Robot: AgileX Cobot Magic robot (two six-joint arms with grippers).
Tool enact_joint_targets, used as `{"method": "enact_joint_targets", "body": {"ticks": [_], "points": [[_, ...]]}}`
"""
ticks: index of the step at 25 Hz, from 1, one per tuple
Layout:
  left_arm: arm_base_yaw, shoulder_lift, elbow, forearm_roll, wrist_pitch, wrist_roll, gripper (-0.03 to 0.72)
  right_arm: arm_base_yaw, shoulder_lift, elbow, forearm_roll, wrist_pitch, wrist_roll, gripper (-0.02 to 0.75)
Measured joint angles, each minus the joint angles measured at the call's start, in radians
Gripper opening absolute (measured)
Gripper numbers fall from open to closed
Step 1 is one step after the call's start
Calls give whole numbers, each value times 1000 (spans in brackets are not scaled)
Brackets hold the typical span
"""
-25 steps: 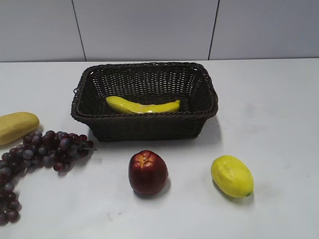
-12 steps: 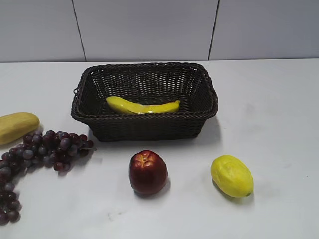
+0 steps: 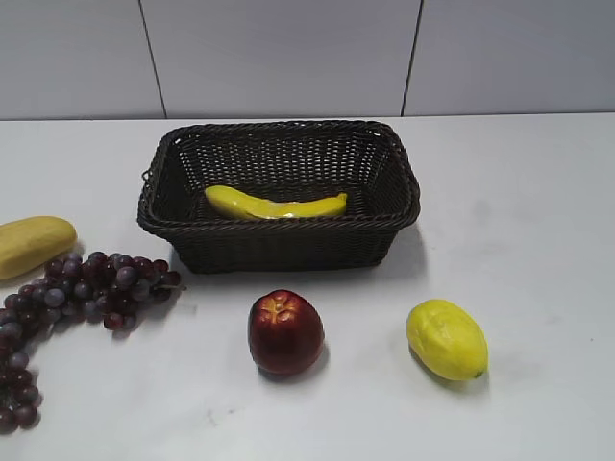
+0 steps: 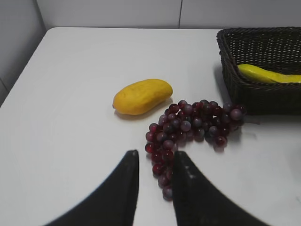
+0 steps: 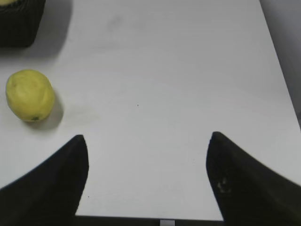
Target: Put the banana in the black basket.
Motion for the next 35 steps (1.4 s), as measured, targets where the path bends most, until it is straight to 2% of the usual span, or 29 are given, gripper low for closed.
{"method": "enact_joint_targets", "body": {"ticks": [5,15,25,35], "points": [[0,0,0,0,0,0,237,0,-133,1,-1,8,0,592],[0,0,0,-1,0,0,237,0,-148,2,-5,15,-28,592],[0,0,0,-1,0,0,237,0,-148,2,-6,16,-30,488],[0,0,0,-1,0,0,237,0,-148,3,-6,16,-30,470]]}}
